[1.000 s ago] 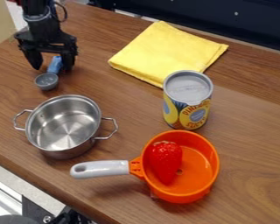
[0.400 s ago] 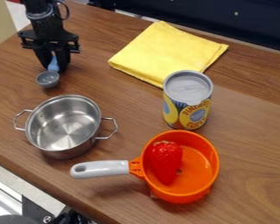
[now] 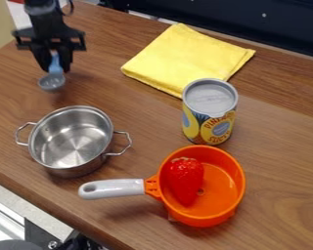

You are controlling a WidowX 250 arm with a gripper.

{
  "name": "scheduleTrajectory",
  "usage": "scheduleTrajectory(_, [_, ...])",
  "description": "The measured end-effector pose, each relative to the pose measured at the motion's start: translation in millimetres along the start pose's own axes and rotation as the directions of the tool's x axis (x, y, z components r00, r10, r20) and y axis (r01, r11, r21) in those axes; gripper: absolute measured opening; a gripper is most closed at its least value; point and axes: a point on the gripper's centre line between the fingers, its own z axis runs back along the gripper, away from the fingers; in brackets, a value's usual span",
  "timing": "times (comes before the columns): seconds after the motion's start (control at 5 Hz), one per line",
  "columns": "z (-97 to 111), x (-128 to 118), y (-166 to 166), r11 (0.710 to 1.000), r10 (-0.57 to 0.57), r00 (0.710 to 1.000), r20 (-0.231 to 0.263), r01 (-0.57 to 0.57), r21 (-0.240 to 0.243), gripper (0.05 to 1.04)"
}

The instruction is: Put the spoon on the pan

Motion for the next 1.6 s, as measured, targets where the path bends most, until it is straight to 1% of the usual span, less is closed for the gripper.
scheduleTrajectory(0.2, [35, -17, -22, 0.999, 0.031, 1.000, -0.003, -0.031, -0.016, 0.389])
scheduleTrajectory(0.4, [58, -46, -50, 0.999, -0.013, 1.000, -0.019, 0.012, -0.037, 0.389])
scheduleTrajectory(0.6, [78, -86, -78, 0.993, -0.079, 0.997, -0.021, 0.077, -0.090, 0.389])
scheduleTrajectory(0.8, [88, -114, -108, 0.990, -0.078, 0.997, -0.019, 0.075, -0.116, 0.389])
scheduleTrajectory(1.0, [90, -142, -135, 0.988, -0.092, 0.995, -0.027, 0.087, -0.131, 0.389])
scheduleTrajectory(1.2, [89, -167, -165, 0.989, -0.089, 0.996, -0.014, 0.086, -0.123, 0.389])
scheduleTrajectory(1.4, [84, -184, -185, 0.991, -0.067, 0.998, -0.007, 0.066, -0.113, 0.389])
scheduleTrajectory(1.6, [74, -196, -197, 0.993, -0.082, 0.997, -0.013, 0.080, -0.088, 0.389])
